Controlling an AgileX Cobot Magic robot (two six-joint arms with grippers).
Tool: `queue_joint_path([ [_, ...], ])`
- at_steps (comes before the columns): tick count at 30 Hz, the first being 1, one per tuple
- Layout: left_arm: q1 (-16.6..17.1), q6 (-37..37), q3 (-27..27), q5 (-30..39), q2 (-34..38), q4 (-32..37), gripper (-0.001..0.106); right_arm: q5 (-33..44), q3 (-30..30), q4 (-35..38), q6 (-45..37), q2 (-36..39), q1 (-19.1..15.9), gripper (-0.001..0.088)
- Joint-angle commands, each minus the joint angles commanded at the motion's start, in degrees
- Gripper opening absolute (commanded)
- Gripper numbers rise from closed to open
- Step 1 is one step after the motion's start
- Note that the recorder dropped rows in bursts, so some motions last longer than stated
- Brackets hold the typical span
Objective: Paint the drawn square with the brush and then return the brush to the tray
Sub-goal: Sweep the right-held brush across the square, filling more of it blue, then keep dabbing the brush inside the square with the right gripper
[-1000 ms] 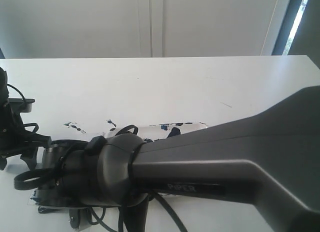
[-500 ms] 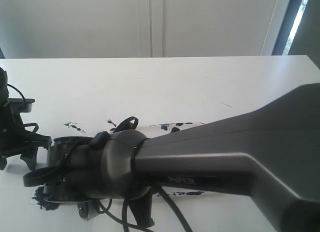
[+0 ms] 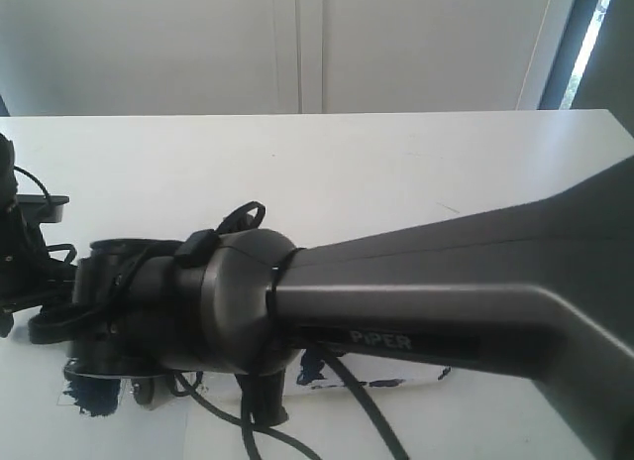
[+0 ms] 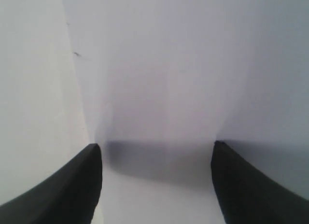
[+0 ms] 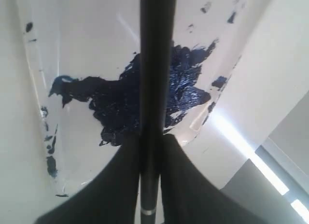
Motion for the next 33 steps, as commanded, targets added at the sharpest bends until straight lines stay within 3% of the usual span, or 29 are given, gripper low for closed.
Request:
queue_joint_path([
  [10, 0.0, 0.0, 0.0, 0.0, 0.0, 0.0, 0.068, 0.0, -0.15, -0.86, -1.14, 4.85, -0.26, 0.0],
  [16, 0.0, 0.0, 0.0, 0.0, 0.0, 0.0, 0.068, 0.0, -0.25, -9.32, 4.15, 7.97, -0.26, 0.0],
  [22, 0.0, 0.0, 0.0, 0.0, 0.0, 0.0, 0.068, 0.0, -2.25, -12.34, 6.67, 10.21, -0.26, 0.0],
  [33, 0.0, 0.0, 0.0, 0.0, 0.0, 0.0, 0.068, 0.0, -3.7, -12.57, 6.56, 12.83, -0.6, 0.0],
])
